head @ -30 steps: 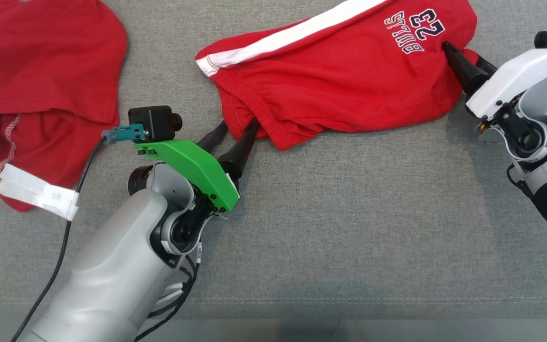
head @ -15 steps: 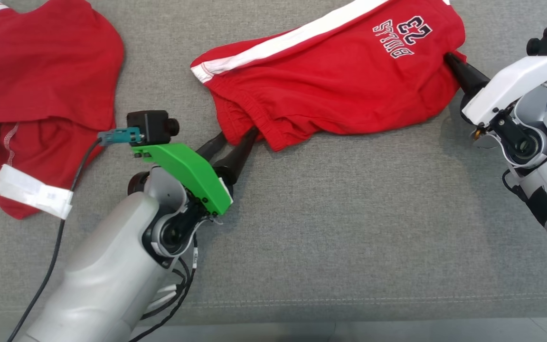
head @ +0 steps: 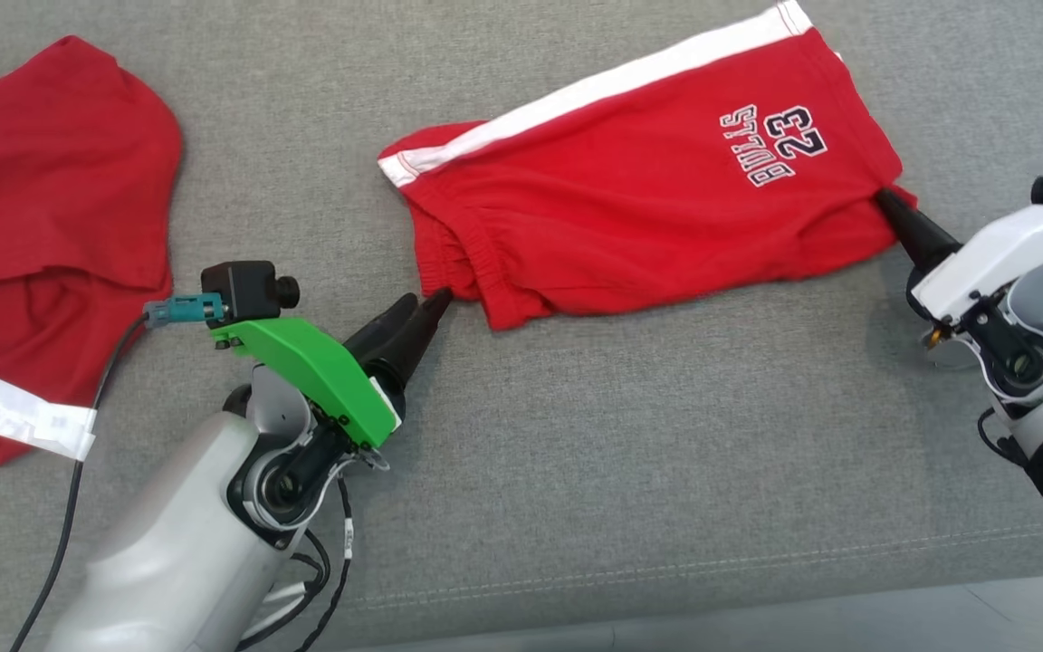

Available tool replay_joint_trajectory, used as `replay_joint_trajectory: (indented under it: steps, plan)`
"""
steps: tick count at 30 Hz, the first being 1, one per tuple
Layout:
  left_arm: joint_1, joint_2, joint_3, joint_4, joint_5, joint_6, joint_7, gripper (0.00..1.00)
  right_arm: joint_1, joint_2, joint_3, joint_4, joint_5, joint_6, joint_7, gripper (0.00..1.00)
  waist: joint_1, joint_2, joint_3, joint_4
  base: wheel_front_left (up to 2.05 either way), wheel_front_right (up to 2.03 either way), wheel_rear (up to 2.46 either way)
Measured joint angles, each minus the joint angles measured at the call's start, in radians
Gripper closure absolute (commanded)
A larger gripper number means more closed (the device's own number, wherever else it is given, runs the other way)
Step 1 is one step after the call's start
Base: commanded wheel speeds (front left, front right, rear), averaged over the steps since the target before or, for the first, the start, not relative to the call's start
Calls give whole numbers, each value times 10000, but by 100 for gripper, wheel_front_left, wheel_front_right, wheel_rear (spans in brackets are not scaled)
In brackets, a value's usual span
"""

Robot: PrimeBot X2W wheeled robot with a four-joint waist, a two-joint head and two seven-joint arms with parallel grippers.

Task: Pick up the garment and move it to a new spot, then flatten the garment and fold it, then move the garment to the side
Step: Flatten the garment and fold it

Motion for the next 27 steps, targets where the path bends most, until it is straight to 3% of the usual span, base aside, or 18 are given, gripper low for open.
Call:
replay_joint_trajectory:
  steps: [4,7,13,16,18,19,24,27]
  plan:
    - [153,13,-58,-169,-155,-130,196,33,316,-73,-111,-153,94,79,-161,100,0,0,-77,-82,0,0,0]
    - [302,188,-86,-286,-155,-209,240,51,610,-104,-196,-426,192,88,-343,100,0,0,-130,-114,0,0,0]
    - [933,648,-38,-654,-176,-307,213,58,1404,-100,-244,-1068,366,173,-652,100,0,0,-218,-187,0,0,0]
    - [1192,794,-36,-909,-209,-309,134,50,1759,-159,-278,-1352,416,174,-782,100,0,0,-273,-274,0,0,0]
    - [1265,865,-100,-1080,-136,-309,109,30,2012,-324,-339,-1496,546,176,-851,100,0,0,-312,-308,0,0,0]
    - [1284,918,-111,-1154,-56,-309,44,28,2121,-401,-405,-1532,589,174,-913,100,0,0,-328,-320,0,0,0]
    - [1330,1386,-119,-1402,665,-270,-407,0,2509,-700,-640,-1749,713,176,-1172,100,0,0,-435,-361,0,0,0]
    - [1413,1486,-102,-1544,899,-121,-744,0,2676,-796,-679,-1831,713,192,-1227,100,0,0,-504,-382,0,0,0]
